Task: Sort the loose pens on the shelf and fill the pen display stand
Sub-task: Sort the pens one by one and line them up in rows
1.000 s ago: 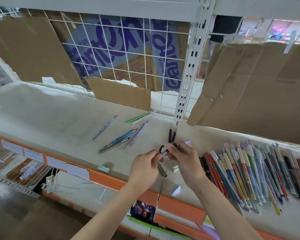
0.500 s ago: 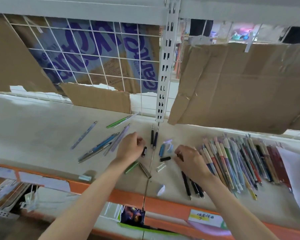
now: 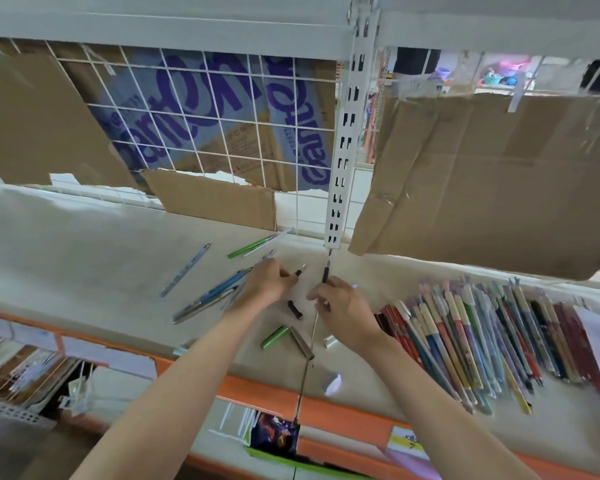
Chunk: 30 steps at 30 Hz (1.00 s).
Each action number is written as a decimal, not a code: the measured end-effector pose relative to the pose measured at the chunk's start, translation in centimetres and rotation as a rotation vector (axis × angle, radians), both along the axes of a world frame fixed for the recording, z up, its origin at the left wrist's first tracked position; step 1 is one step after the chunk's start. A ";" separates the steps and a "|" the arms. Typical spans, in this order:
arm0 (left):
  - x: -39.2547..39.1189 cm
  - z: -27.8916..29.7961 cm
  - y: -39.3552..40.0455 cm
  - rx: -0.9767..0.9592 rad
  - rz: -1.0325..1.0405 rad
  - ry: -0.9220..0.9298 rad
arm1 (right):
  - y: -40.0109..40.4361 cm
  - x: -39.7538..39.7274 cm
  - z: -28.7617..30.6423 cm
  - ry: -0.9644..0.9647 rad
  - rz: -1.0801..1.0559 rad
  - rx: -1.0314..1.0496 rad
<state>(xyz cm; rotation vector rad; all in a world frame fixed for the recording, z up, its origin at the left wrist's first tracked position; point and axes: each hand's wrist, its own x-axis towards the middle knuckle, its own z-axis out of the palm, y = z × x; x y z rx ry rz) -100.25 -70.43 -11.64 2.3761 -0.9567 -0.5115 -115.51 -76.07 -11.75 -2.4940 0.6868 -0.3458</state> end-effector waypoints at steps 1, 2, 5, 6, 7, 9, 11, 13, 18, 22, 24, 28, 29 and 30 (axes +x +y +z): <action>0.4 0.0 0.7 -0.040 0.028 0.049 | 0.1 0.6 -0.2 -0.004 0.027 0.008; 0.7 -0.1 1.4 -0.092 0.065 0.112 | 0.2 1.1 -0.4 0.003 0.044 0.009; 1.1 -0.2 3.7 -0.284 0.189 0.355 | 0.1 2.3 -1.3 0.096 0.052 -0.056; 1.0 -0.1 4.5 -0.332 0.209 0.424 | 0.2 2.3 -1.5 0.127 0.057 -0.095; 0.8 0.0 5.2 -0.366 0.209 0.481 | 0.3 2.3 -1.7 0.132 0.068 -0.131; 0.2 0.3 6.6 -0.405 0.174 0.545 | 0.4 2.0 -1.9 0.074 0.083 -0.112; -0.4 0.6 7.7 -0.450 0.147 0.581 | 0.4 1.3 -1.5 -0.076 0.060 0.228; -0.9 0.7 8.5 -0.484 0.151 0.617 | 0.2 0.5 -0.8 -0.231 0.049 0.716; -1.3 0.3 9.2 -0.467 0.108 0.617 | -0.3 -0.9 -0.5 -0.363 0.019 1.021; -1.5 -0.6 7.6 -0.163 -0.014 -0.043 | -0.7 -1.3 -0.6 -0.315 -0.125 0.769; -1.8 -1.1 6.2 -0.038 -0.046 -0.312 | -1.1 -1.7 -0.7 -0.306 -0.206 0.617; -3.0 -1.1 1.5 0.069 -0.107 -0.533 | -1.4 -2.7 -0.7 -0.295 -0.304 0.457; -3.3 -0.9 0.0 0.061 -0.127 -0.518 | -1.4 -3.0 -0.7 -0.296 -0.318 0.451; -3.6 -0.8 -1.5 0.072 -0.146 -0.482 | -1.4 -3.2 -0.7 -0.300 -0.330 0.454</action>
